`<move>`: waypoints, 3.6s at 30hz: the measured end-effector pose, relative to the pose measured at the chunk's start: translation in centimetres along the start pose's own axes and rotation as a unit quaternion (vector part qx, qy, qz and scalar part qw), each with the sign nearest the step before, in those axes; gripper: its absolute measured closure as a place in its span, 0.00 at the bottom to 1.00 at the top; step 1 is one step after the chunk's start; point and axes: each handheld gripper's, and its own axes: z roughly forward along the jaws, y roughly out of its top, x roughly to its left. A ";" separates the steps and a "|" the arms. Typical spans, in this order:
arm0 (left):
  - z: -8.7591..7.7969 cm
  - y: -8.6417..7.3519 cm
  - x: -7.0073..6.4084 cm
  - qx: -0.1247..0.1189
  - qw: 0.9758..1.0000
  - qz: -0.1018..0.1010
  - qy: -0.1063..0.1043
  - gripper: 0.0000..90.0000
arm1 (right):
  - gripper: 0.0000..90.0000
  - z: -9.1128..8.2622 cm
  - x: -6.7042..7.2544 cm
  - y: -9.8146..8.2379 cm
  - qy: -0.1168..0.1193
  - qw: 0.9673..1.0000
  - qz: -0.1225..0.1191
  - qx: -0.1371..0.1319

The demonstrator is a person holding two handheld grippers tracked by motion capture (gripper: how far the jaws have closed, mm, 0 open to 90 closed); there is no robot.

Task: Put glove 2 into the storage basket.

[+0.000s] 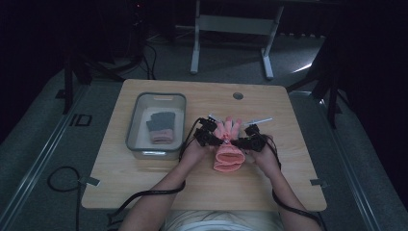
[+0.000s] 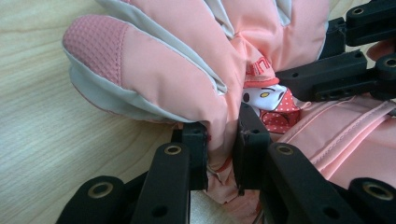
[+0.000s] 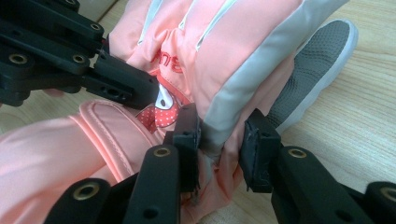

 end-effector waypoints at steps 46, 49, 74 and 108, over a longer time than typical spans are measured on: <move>-16.3 4.5 1.0 -0.114 0.992 0.014 0.052 0.88 | 0.80 -5.7 7.1 11.7 0.033 0.992 -0.058 -0.105; -17.3 4.2 1.5 -0.119 0.991 0.009 0.055 0.88 | 0.80 -5.4 7.9 12.6 0.036 0.992 -0.066 -0.105; -23.9 -1.1 8.2 -0.138 0.982 -0.058 0.111 0.88 | 0.80 1.4 15.8 18.6 0.086 0.986 -0.124 -0.070; -16.4 -6.3 16.9 -0.051 0.981 -0.174 0.075 0.85 | 0.78 13.2 15.7 16.4 0.050 0.993 -0.094 0.052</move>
